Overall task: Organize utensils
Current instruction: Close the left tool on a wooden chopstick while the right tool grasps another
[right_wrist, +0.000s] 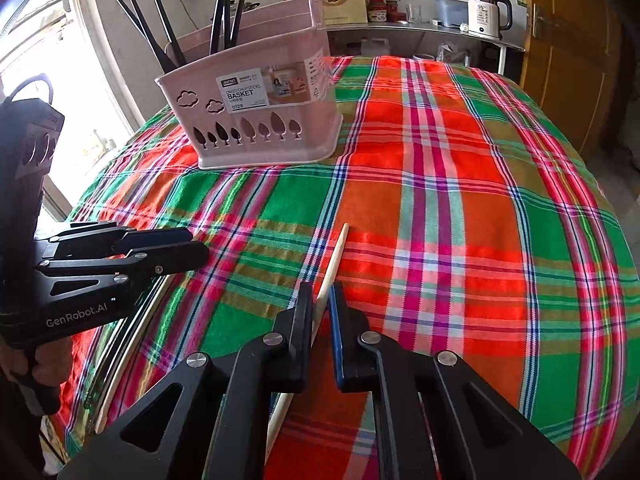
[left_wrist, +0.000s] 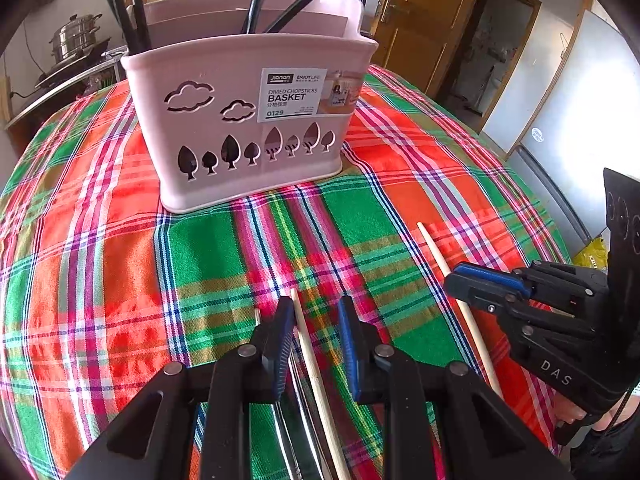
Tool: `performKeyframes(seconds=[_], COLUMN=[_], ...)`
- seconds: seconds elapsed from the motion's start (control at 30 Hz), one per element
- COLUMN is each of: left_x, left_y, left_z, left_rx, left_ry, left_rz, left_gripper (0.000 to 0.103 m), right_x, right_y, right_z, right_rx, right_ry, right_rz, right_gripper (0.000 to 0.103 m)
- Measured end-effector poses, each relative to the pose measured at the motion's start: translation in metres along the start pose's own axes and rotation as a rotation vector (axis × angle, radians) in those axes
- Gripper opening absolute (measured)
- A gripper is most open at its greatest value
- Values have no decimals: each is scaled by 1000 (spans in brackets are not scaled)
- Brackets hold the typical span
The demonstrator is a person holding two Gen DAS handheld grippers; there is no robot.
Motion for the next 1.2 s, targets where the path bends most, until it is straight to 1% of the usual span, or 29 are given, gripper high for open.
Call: performKeyframes(seconds=[0.03,0.1,0.13,0.23,0.4,0.53,0.67,0.7,0.8,0.93,1.0,1.2], left_x=[2,6,8,13,26,33,35,34,31,29,31,32], left_y=[1,3,4,9,21,29,30,30,27,25,25,23], left_z=[2,7,9,12,16,19,22,22,18,23,27,33], left_rx=[7,12,9,-20,-120,-148,-139,-137,-111,-41,-16,18], left_ry=[12,29,32,41,-20,-43,-58,-53,-38,-3,12,40], left_rz=[-2,-5,-5,-3,3,10,-6,-10,-21,-37,-42,-33], left_gripper=[17,7,5,5,4,4,4,4,5,6,9,10], right_x=[-1,-2,-3,-5,-8,-9,-8,-7,-3,3,6,10], right_y=[-1,-3,-4,-7,-12,-15,-11,-10,-4,2,6,11], right_z=[2,5,7,14,30,42,46,46,44,44,44,44], right_rx=[0,1,2,4,19,45,51,53,50,42,40,35], right_ry=[-2,-6,-6,-11,-26,-39,-63,-64,-71,-91,-98,-105], right_rz=[1,2,2,2,-1,-6,-10,-11,-10,-20,-23,-27], right_gripper=[8,8,8,8,8,8,10,11,12,12,12,12])
Point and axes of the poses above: each gripper's, at about its wrist camera, not at the fingertips, and x roughly the way its jaws point, z to its right, y to its top, the point moved 3 cm from there along x, roughly the way its jaws point, and after that the axes turned 13 degrees about -y, right-handed, at the moved point
